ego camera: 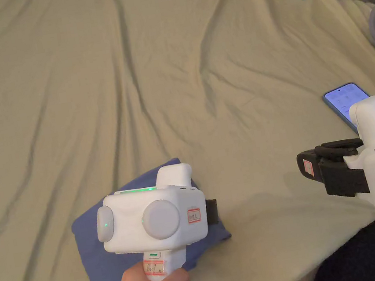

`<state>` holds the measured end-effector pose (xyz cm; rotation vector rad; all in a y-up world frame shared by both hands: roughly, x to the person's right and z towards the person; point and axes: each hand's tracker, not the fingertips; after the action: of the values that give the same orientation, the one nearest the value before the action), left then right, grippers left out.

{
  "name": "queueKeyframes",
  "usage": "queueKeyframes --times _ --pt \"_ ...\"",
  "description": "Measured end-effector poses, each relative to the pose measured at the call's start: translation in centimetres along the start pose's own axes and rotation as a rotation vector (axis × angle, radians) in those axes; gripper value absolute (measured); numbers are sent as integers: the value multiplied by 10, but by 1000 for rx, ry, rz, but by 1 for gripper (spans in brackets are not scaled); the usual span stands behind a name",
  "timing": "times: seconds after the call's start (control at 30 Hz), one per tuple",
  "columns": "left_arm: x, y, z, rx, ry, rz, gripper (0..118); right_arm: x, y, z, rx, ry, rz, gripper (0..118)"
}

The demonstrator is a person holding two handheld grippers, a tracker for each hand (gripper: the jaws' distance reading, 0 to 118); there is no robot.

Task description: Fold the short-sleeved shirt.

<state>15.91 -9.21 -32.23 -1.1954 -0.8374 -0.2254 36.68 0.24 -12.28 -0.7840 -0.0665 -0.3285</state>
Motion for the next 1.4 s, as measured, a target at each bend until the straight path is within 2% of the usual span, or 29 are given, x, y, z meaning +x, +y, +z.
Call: queueKeyframes --times 0.17,0.3,0.47,0.6,0.8,0.87,0.93,0.97,1.0,1.03,1.07,1.17,1.27,1.33,1.4 --pt "-27 -15 60 203 -111 112 6 -10 7 -1 -1 9 26 2" --pt "-61 -46 154 376 -36 148 6 -46 28 -6 15 84 121 2" --pt "-116 -90 223 449 112 277 6 -110 54 -43 8 210 262 2" --pt "-140 -116 235 442 168 357 6 -139 46 -113 -111 233 298 2" --pt "-154 -129 217 400 122 399 6 -136 10 -204 -327 52 367 2" --pt "-161 -128 206 378 81 417 6 -134 7 -208 -321 90 336 2" --pt "-173 -124 192 346 -22 461 6 -132 15 -202 -318 103 321 2" --pt "-182 -125 184 353 -113 514 12 -129 16 -203 -323 111 315 2" --pt "-192 -125 176 350 -215 562 36 -127 17 -203 -327 123 308 2" --pt "-203 -125 165 337 -305 620 76 -124 17 -203 -329 136 302 2" --pt "-211 -123 153 289 -332 651 90 -122 17 -201 -327 147 298 2" --pt "-220 -120 133 308 -284 634 90 -116 17 -200 -329 172 281 2" --pt "-227 -113 98 249 -383 711 90 -113 18 -202 -332 189 269 2" --pt "-223 -106 74 194 -410 713 90 -113 18 -202 -334 197 269 2" --pt "-212 -101 59 222 -505 691 91 -111 19 -202 -338 206 269 2"
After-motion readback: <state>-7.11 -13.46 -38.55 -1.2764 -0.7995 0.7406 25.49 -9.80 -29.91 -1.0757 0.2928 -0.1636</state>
